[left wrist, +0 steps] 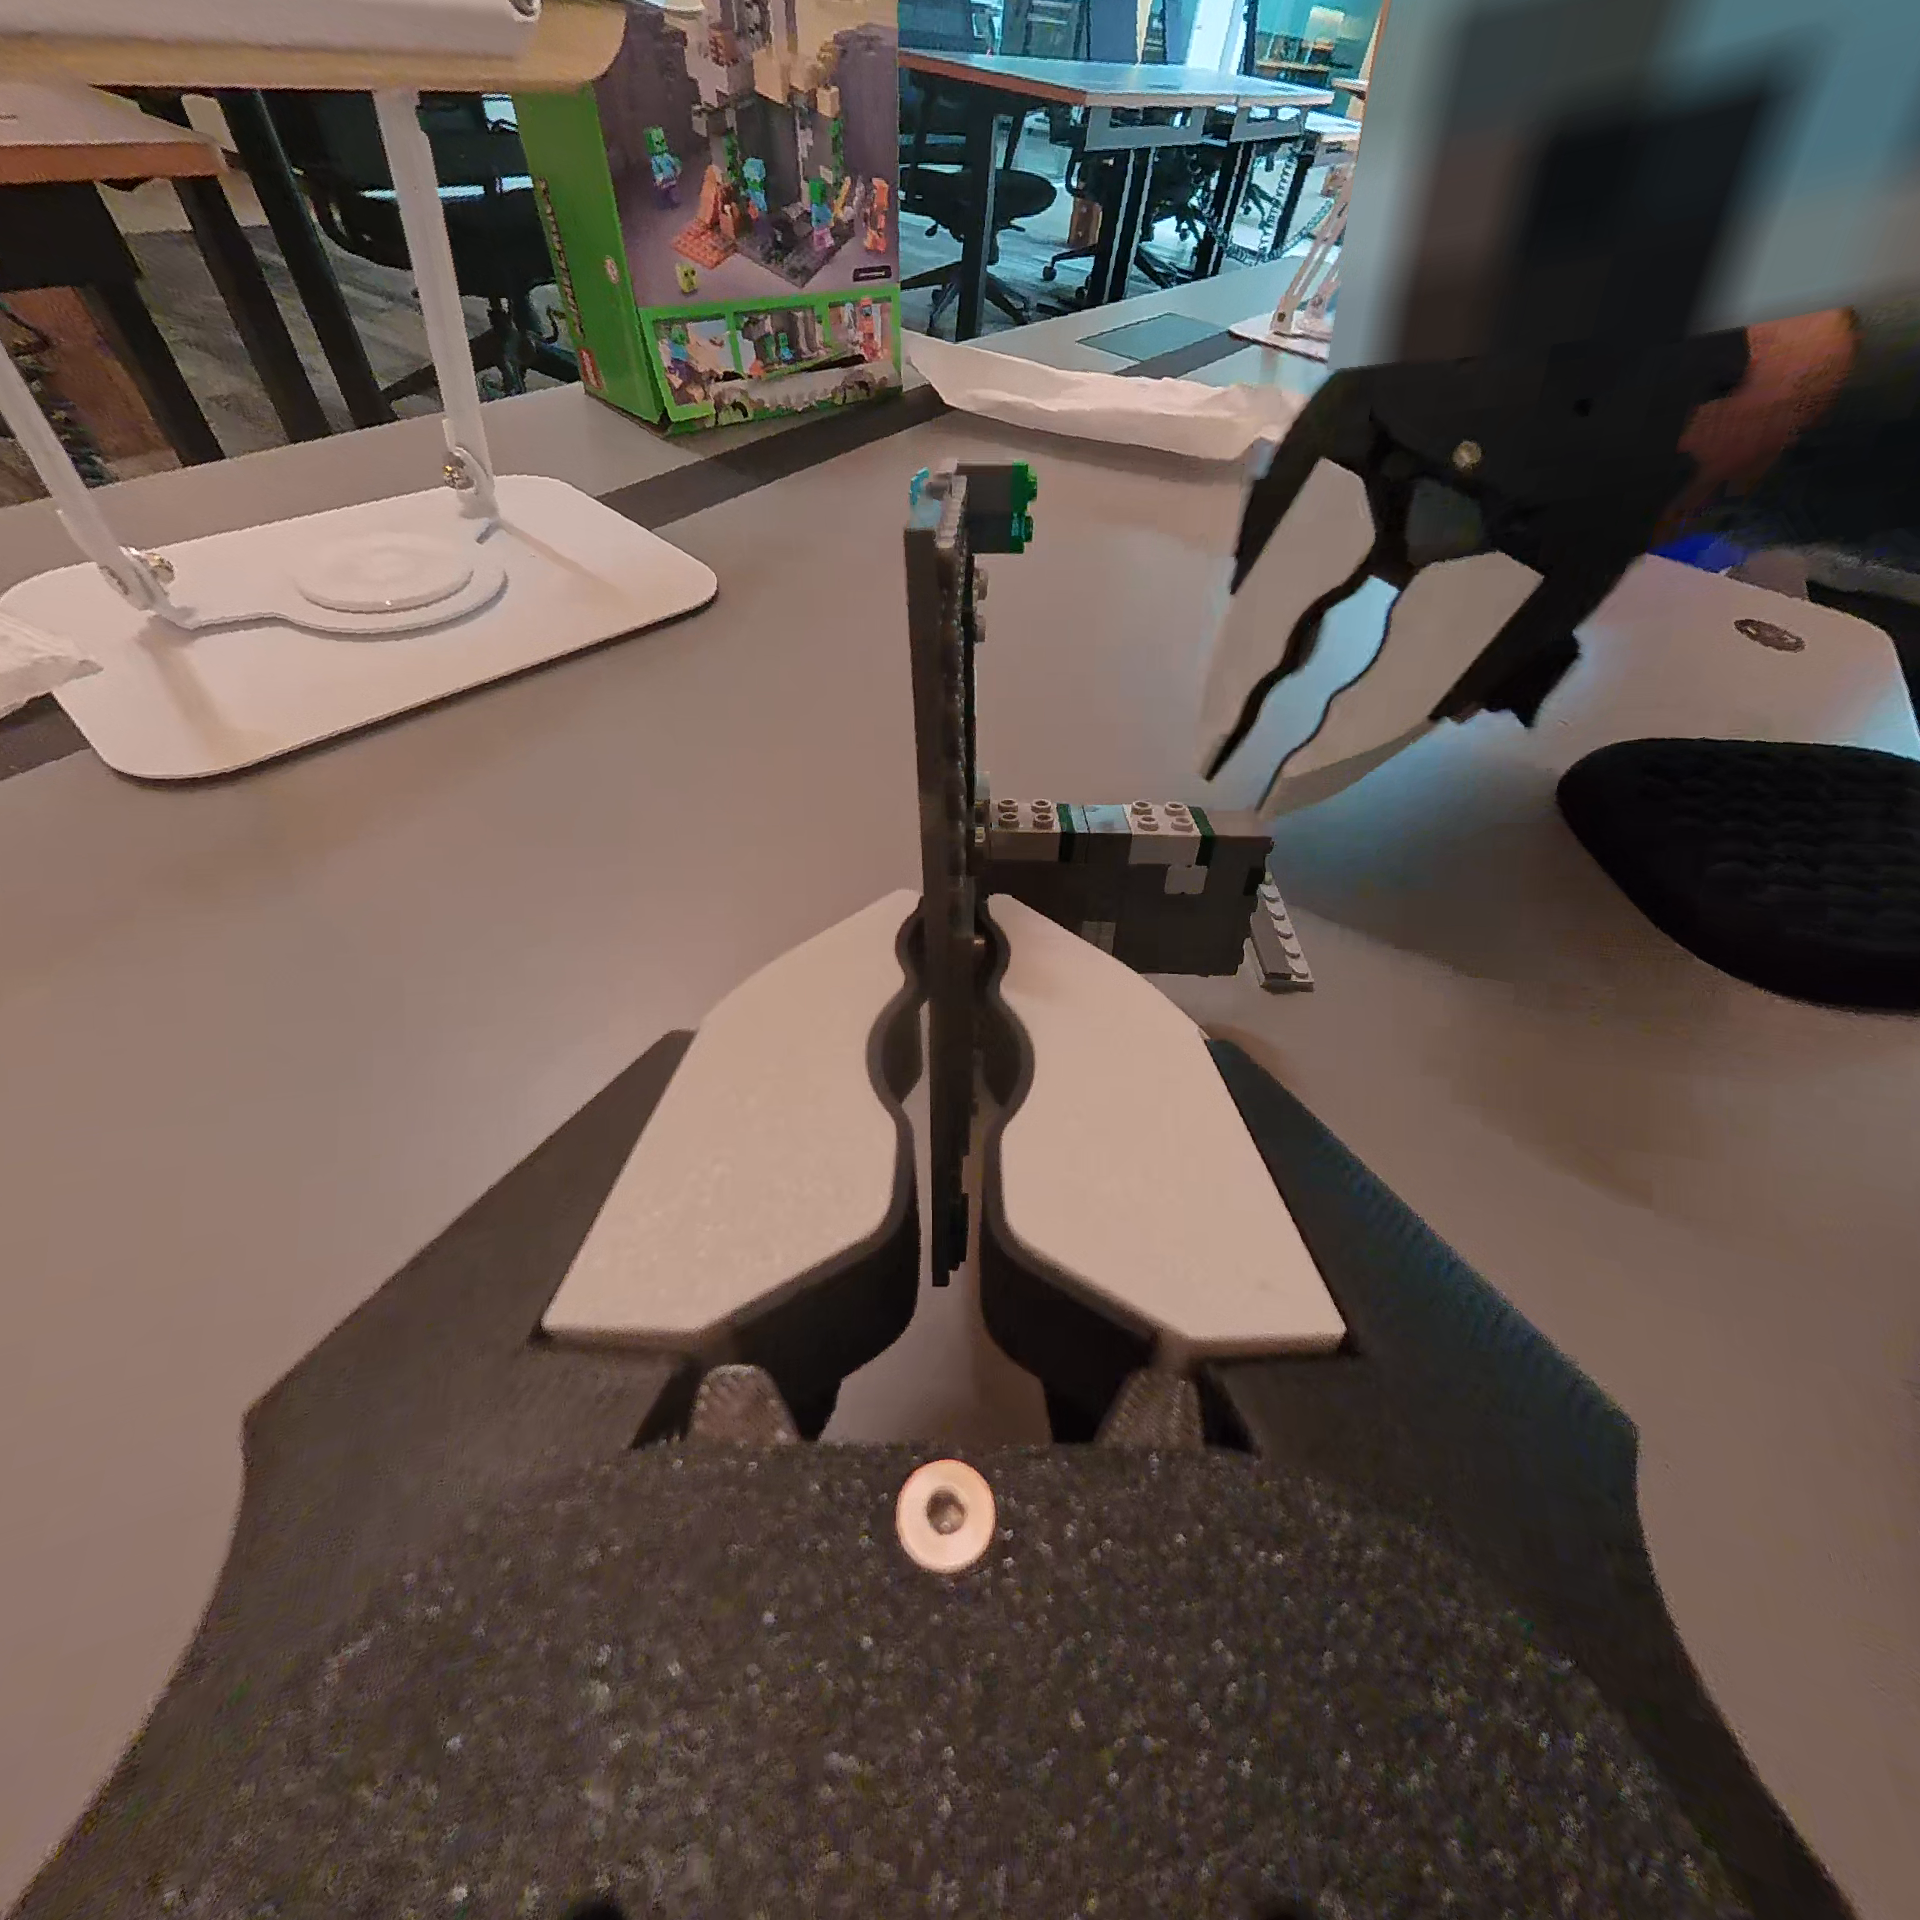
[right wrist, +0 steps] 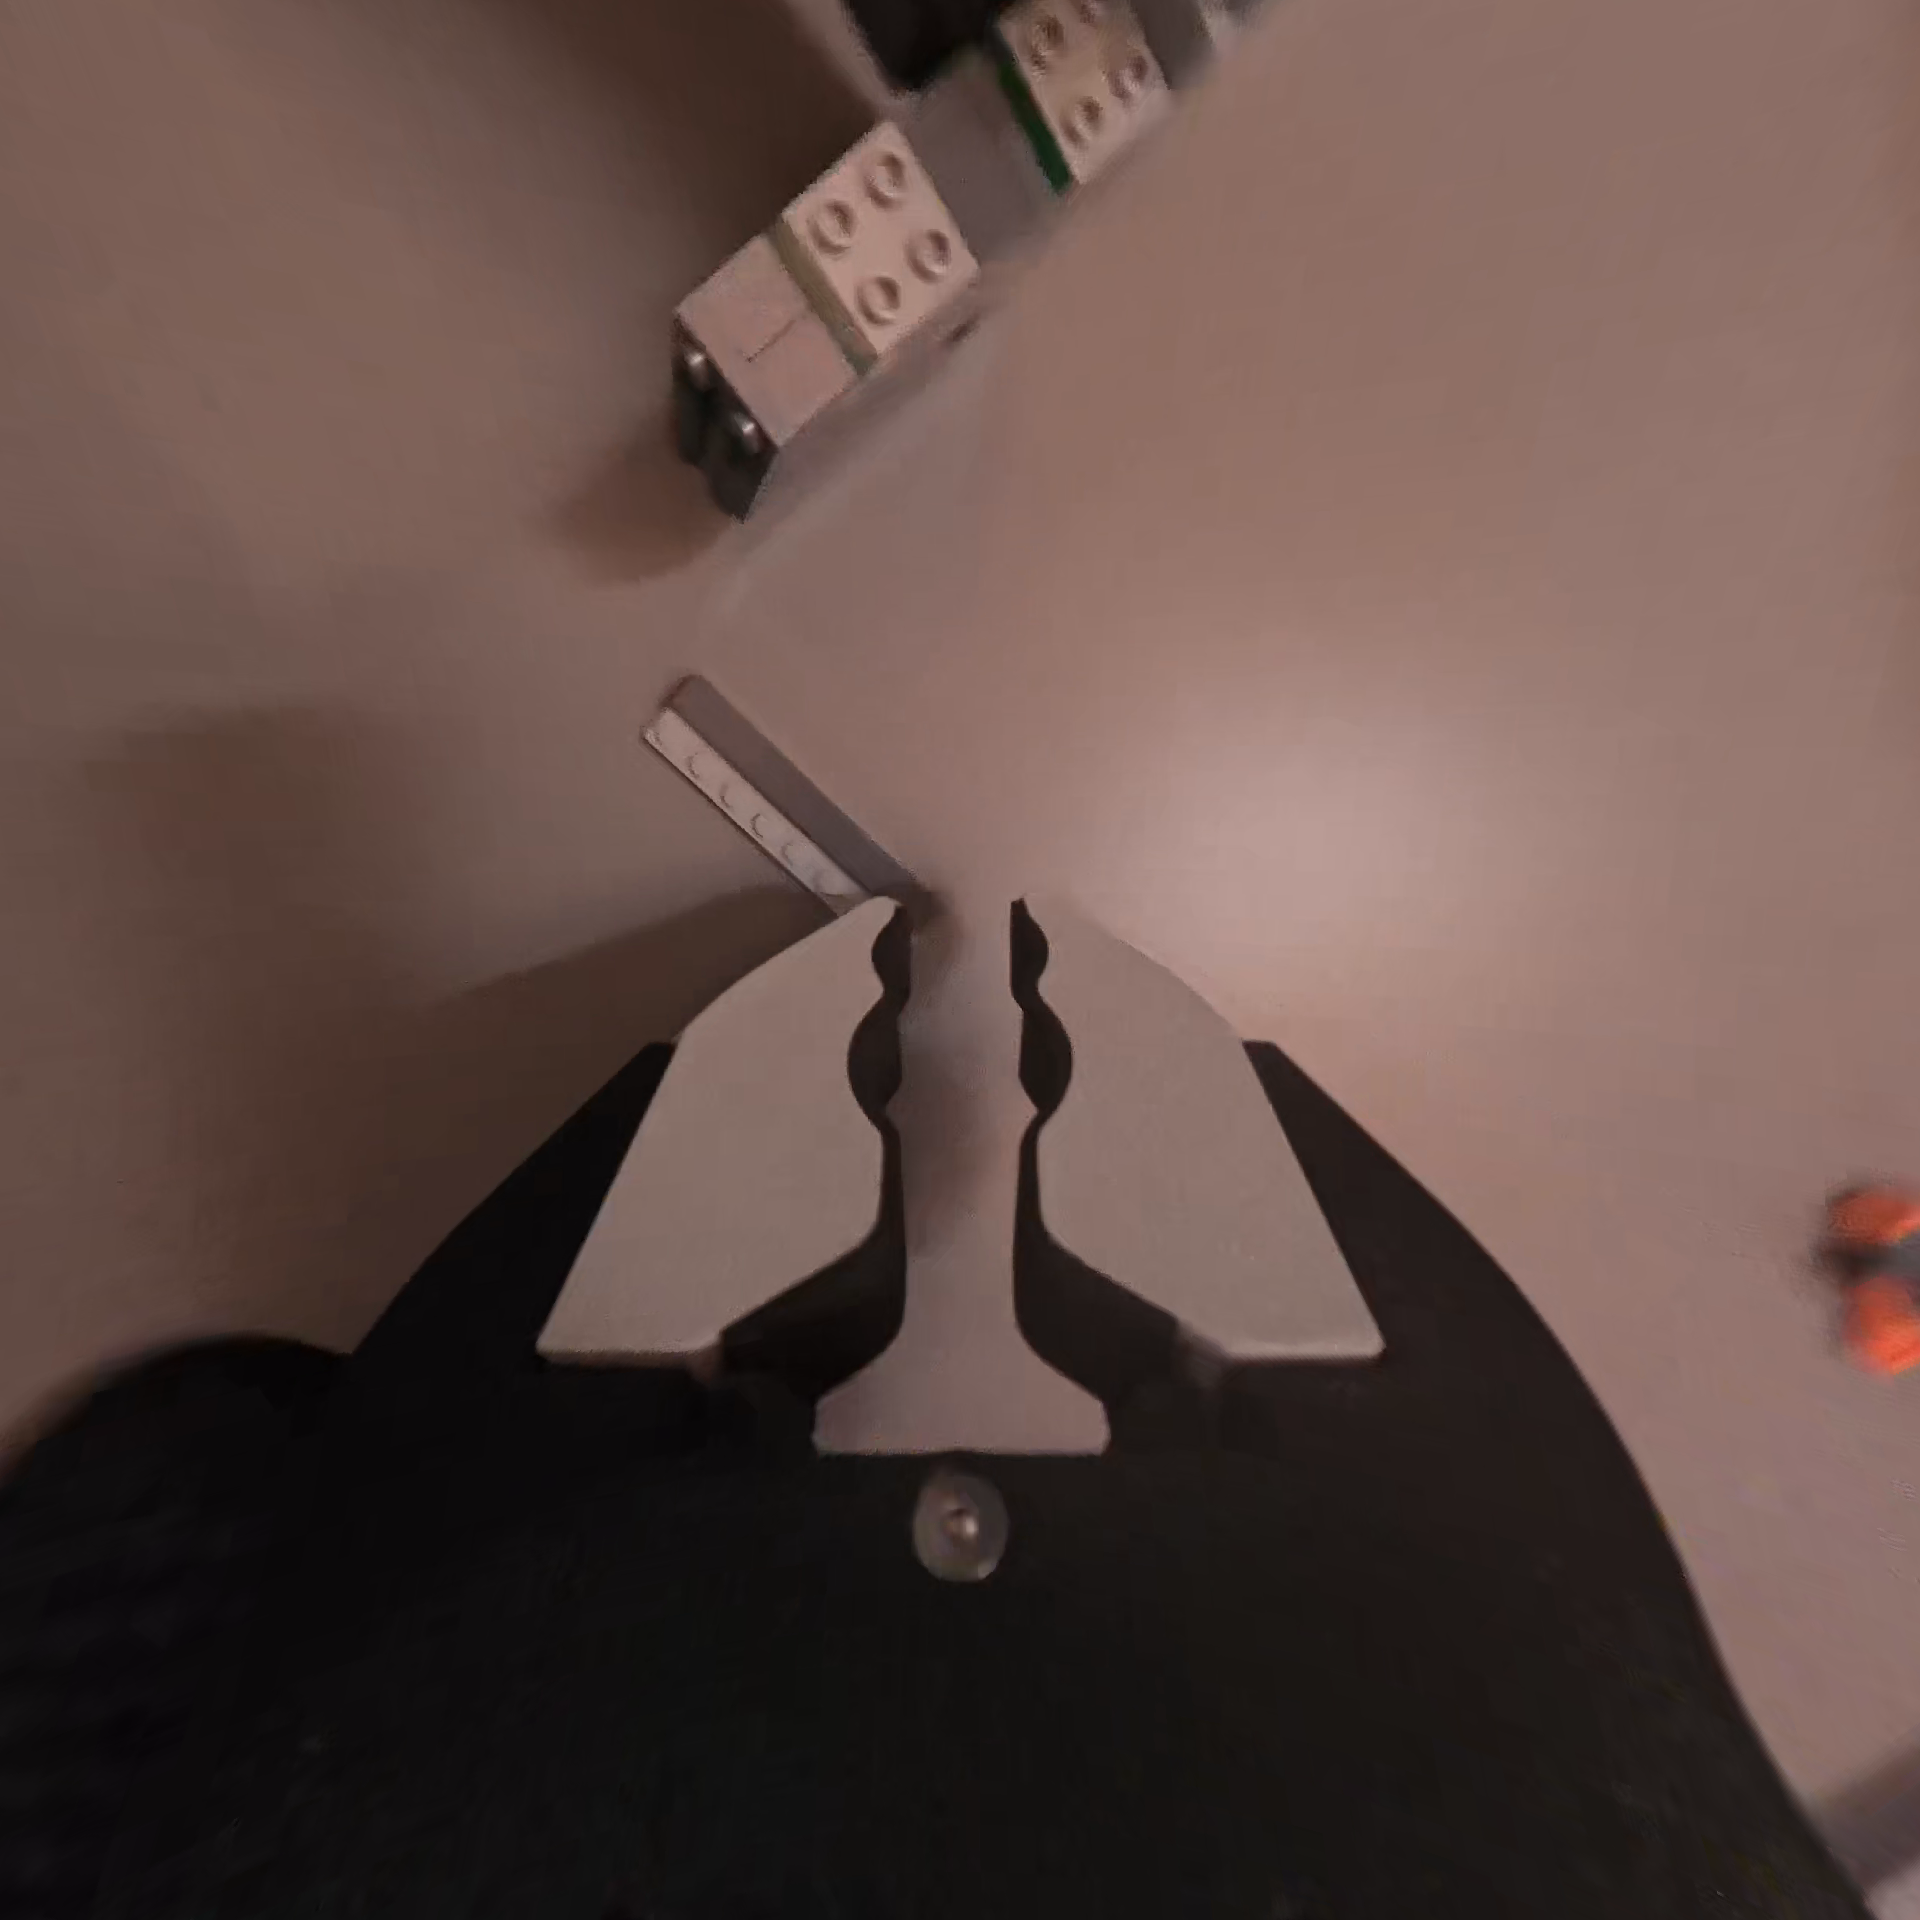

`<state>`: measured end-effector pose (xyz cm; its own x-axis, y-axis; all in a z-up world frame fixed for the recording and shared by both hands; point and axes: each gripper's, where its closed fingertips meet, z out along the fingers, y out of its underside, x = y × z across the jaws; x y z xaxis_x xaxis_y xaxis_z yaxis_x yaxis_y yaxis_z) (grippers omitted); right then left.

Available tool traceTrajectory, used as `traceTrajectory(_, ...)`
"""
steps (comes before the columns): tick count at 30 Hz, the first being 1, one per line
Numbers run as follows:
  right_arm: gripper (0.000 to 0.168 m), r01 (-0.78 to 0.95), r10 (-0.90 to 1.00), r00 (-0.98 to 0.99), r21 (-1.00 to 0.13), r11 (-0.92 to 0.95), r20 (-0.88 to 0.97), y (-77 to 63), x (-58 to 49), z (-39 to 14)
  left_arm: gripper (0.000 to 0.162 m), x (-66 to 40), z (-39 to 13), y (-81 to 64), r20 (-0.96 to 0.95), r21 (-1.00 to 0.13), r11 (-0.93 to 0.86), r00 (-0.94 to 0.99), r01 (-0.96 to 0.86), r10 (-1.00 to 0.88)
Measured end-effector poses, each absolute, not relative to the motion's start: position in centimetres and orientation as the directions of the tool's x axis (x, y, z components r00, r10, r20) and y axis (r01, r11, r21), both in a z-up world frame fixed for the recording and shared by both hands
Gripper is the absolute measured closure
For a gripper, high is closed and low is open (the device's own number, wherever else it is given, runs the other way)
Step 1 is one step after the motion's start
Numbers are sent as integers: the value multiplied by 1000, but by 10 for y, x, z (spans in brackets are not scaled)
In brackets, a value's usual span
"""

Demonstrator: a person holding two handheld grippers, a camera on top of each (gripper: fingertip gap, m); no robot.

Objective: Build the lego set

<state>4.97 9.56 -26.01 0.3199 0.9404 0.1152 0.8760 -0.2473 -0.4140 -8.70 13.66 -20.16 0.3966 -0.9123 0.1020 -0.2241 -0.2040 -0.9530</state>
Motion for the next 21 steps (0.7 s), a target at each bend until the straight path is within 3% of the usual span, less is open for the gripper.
traceTrajectory(3,150,666,797,597,-496,-557,-94,80,39,-259,156,-90,-199,140,108,-955,-213,425,-208,-899)
traceTrajectory(5,149,553,702,696,-509,-660,-154,74,40,-262,156,-92,-197,142,103,-958,-208,439,-198,-892)
traceTrajectory(13,132,270,440,859,-498,-824,-262,61,32,-275,156,-101,-182,144,79,-970,-178,481,-164,-873)
traceTrajectory(21,121,304,447,872,-494,-814,-199,84,17,-275,156,-100,-175,137,36,-975,-137,479,-177,-877)
